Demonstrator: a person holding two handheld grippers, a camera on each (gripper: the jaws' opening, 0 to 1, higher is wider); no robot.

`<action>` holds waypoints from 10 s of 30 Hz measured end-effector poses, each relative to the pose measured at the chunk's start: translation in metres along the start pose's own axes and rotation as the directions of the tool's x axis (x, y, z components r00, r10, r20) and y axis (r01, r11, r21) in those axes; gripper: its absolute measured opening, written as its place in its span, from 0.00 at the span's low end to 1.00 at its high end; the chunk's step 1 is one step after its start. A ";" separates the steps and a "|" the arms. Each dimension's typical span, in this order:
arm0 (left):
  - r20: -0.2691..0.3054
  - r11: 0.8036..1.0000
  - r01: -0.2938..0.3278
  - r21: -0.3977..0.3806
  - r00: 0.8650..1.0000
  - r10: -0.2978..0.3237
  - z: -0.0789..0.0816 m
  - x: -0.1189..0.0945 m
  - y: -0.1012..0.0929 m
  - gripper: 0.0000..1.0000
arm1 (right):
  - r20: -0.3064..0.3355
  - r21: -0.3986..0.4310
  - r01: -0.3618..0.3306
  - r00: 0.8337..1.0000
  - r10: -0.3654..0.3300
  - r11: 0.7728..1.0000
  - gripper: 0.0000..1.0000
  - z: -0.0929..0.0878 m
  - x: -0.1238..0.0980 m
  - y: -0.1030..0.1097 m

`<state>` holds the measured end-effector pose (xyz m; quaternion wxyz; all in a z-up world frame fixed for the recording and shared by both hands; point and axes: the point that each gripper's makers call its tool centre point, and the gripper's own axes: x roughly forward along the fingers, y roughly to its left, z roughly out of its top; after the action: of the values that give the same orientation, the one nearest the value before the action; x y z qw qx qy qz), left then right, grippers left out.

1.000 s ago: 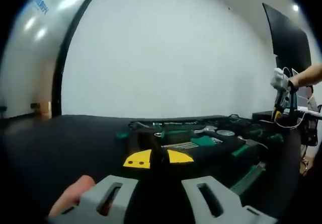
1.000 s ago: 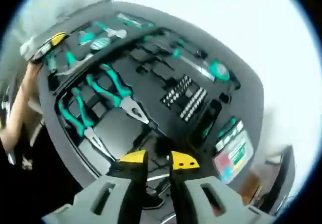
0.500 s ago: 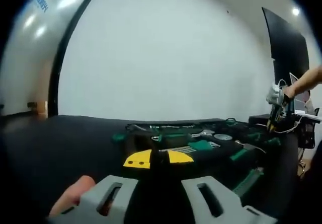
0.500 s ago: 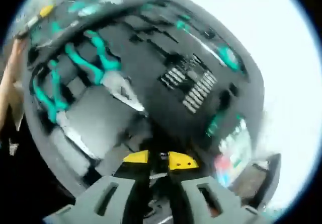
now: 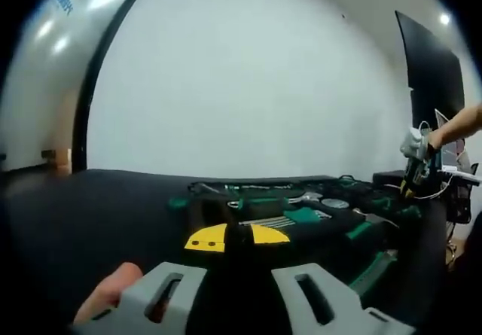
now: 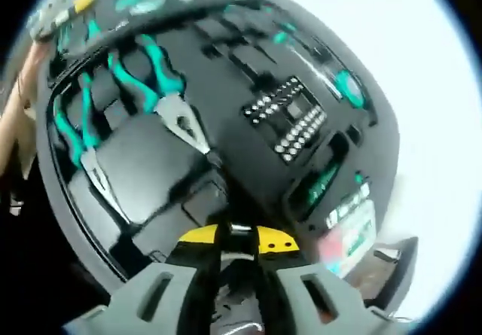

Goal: Pick up the tools and put them into their designated positions in the toolbox.

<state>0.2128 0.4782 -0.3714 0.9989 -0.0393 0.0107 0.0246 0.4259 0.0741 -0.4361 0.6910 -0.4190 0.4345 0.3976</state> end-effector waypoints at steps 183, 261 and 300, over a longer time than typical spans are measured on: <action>0.023 1.000 0.005 0.024 1.000 -0.006 -0.001 0.026 0.038 0.11 | 0.051 -0.621 -0.090 0.987 0.155 0.779 0.00 0.379 0.034 0.089; 0.103 0.985 0.052 -0.162 0.994 -0.036 0.010 -0.008 0.014 0.12 | 0.936 0.328 -0.577 0.305 -0.175 0.748 0.13 0.073 -0.273 -0.072; 0.479 0.882 0.225 -0.413 0.878 0.000 0.075 -0.024 0.054 0.16 | 0.732 0.669 -0.112 0.265 -0.627 0.734 0.13 -0.035 -0.082 -0.091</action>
<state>0.1878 0.5367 -0.3008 0.9338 -0.2666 -0.2374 -0.0248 0.4743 -0.0036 -0.3477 0.9593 0.0688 -0.0315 0.2721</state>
